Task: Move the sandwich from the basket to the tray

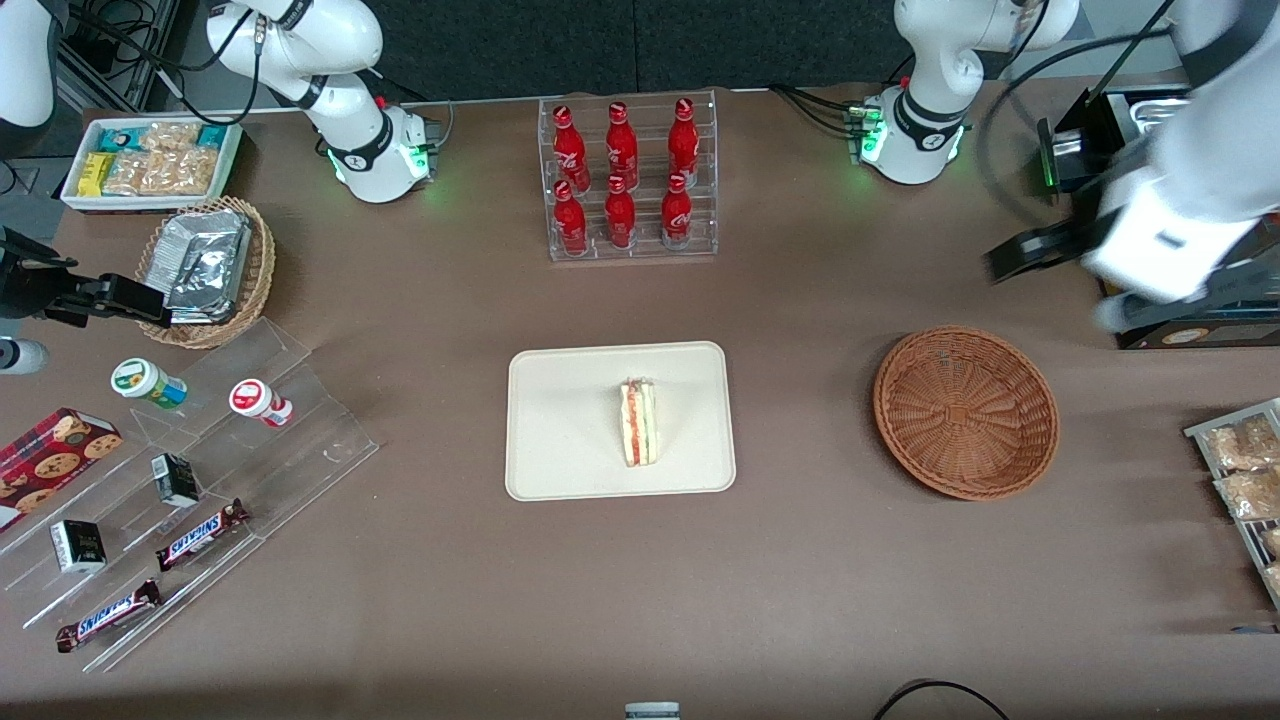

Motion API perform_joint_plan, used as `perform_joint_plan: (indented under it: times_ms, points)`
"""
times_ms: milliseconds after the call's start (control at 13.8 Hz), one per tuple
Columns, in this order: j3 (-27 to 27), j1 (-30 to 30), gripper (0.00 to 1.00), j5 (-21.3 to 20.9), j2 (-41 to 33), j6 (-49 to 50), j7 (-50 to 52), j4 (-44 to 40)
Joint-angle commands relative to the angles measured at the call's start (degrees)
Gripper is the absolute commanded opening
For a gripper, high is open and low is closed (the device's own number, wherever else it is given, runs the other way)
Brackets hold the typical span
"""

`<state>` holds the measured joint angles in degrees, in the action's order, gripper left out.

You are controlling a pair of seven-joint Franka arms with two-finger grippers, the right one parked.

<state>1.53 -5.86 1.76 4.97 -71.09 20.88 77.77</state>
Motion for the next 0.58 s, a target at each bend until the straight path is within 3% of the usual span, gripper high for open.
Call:
perform_joint_plan:
  times_ms: [0, 290, 508]
  points:
    - [0.8, 4.6, 1.00, 0.8, -7.9, -0.7, -7.1, 8.8]
    - [-2.4, 5.0, 1.00, 0.6, -20.7, -9.1, -10.3, 24.6]
    - [-4.2, 5.0, 1.00, 0.5, -20.1, -12.3, -17.0, 26.2]
